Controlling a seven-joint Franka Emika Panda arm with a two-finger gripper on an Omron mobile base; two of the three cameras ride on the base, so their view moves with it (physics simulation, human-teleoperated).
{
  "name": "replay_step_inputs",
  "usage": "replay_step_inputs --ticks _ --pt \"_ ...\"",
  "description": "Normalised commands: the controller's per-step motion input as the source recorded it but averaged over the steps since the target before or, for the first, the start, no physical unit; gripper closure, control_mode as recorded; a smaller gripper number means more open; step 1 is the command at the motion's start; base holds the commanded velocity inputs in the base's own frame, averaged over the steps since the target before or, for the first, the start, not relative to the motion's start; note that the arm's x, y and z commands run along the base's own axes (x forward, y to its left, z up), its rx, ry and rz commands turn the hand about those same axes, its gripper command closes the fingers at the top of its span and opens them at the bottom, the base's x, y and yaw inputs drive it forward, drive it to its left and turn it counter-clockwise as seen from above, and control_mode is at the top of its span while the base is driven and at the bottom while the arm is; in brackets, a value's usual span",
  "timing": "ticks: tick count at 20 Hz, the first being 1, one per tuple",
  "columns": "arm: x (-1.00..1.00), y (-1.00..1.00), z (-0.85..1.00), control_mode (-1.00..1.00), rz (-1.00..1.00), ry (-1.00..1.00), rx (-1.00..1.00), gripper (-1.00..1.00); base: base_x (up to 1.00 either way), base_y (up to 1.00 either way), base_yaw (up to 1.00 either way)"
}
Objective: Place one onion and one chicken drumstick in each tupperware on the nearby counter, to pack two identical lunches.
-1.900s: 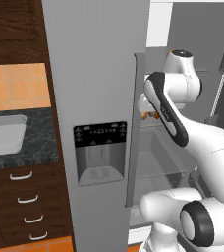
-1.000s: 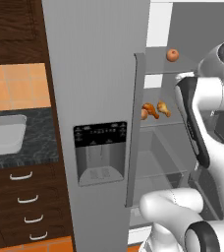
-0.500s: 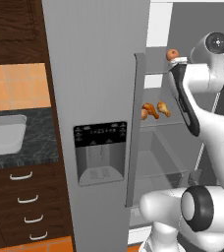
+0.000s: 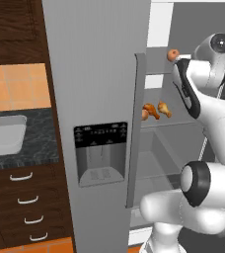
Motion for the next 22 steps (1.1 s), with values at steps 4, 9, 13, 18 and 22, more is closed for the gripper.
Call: replay_step_inputs --ticks 4,9,13,18,22 --pt "0.74 -0.19 0.00 -1.00 0.00 0.10 0.06 -1.00 0.00 0.00 0.00" --pt "0.89 -0.11 0.00 -1.00 0.02 0.09 0.01 -1.00 0.00 0.00 0.00" --pt "0.56 -0.11 0.00 -1.00 0.00 0.00 0.00 -1.00 0.00 0.00 0.00" --pt "0.54 -0.13 -0.01 -1.00 0.00 0.00 0.00 -1.00 0.00 0.00 0.00" --pt "0.44 -0.21 -0.14 -1.00 0.01 0.00 0.00 -1.00 0.00 0.00 0.00"
